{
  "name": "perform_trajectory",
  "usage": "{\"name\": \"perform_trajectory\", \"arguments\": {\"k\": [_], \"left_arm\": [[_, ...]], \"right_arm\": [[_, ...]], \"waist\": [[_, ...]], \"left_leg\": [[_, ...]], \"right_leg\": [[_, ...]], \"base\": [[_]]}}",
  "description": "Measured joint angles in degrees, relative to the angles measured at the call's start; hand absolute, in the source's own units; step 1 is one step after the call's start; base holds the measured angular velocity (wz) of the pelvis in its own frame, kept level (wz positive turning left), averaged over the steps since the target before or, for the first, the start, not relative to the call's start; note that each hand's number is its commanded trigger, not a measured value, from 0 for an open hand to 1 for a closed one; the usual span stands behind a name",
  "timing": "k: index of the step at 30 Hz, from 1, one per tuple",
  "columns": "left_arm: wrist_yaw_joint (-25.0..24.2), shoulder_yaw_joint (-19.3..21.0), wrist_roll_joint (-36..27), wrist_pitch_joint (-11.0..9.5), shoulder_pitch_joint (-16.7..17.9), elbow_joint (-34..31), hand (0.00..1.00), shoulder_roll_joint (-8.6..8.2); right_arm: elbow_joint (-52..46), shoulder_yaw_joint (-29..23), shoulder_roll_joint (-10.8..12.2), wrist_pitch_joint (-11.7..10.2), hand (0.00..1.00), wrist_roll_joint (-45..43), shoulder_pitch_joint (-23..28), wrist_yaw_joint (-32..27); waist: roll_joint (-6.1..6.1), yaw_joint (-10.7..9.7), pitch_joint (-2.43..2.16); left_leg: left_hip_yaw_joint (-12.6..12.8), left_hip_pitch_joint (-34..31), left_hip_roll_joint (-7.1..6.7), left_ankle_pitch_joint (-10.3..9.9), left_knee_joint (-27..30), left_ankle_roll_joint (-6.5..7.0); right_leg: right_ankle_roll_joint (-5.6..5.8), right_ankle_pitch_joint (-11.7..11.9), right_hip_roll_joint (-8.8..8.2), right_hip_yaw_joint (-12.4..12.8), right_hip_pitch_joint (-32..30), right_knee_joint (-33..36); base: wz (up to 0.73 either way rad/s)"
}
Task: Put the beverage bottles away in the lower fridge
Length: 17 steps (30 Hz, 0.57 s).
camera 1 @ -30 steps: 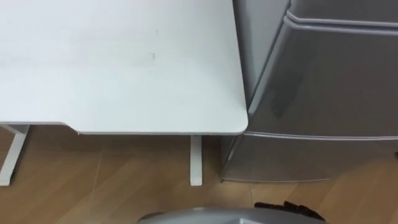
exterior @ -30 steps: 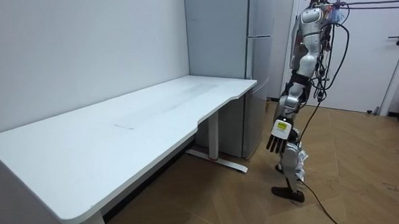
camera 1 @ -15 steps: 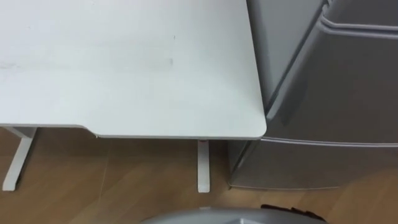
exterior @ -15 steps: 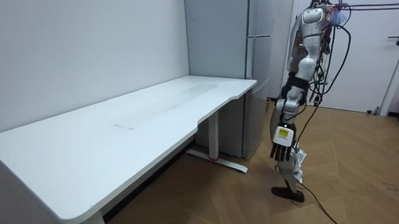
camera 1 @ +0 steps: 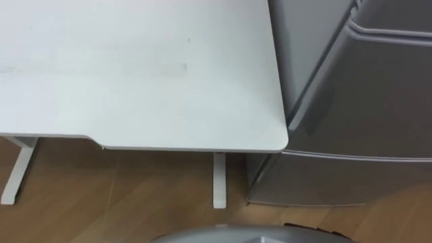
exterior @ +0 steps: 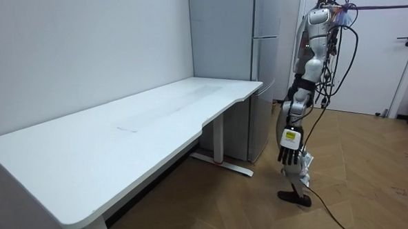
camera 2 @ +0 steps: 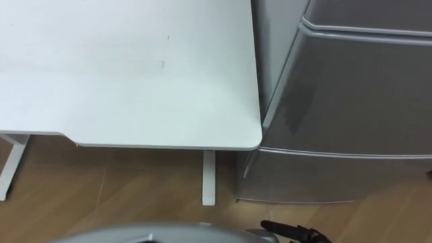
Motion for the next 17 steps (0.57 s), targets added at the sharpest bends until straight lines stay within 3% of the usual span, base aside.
{"name": "perform_trajectory", "arguments": {"k": [4,8,17], "left_arm": [[0.0,0.0,1.7,0.0,-0.3,-0.1,0.00,-0.02],[0.3,0.2,4.4,0.0,-0.9,-0.2,0.00,0.09],[0.6,0.5,4.5,0.2,-2.1,-0.2,0.00,0.06]], "right_arm": [[0.0,0.0,0.0,0.0,0.00,0.0,0.0,0.1],[0.0,0.0,0.1,0.0,0.00,0.0,0.2,0.7],[0.1,0.0,0.0,0.0,0.00,-0.4,0.2,0.8]], "waist": [[0.20,0.0,-0.17],[0.61,0.0,-0.45],[0.82,0.2,-0.26]], "left_leg": [[0.1,-0.1,0.13,0.0,-0.1,-0.05],[0.3,0.0,0.60,0.1,-0.3,-0.21],[0.9,0.2,1.53,0.2,-0.7,-1.15]], "right_leg": [[-0.07,0.4,0.35,0.4,0.2,-1.0],[-0.38,1.0,1.07,2.6,0.5,-2.0],[-1.09,1.4,2.23,3.9,1.1,-3.8]], "base": [[-0.01],[-0.01],[-0.03]]}}
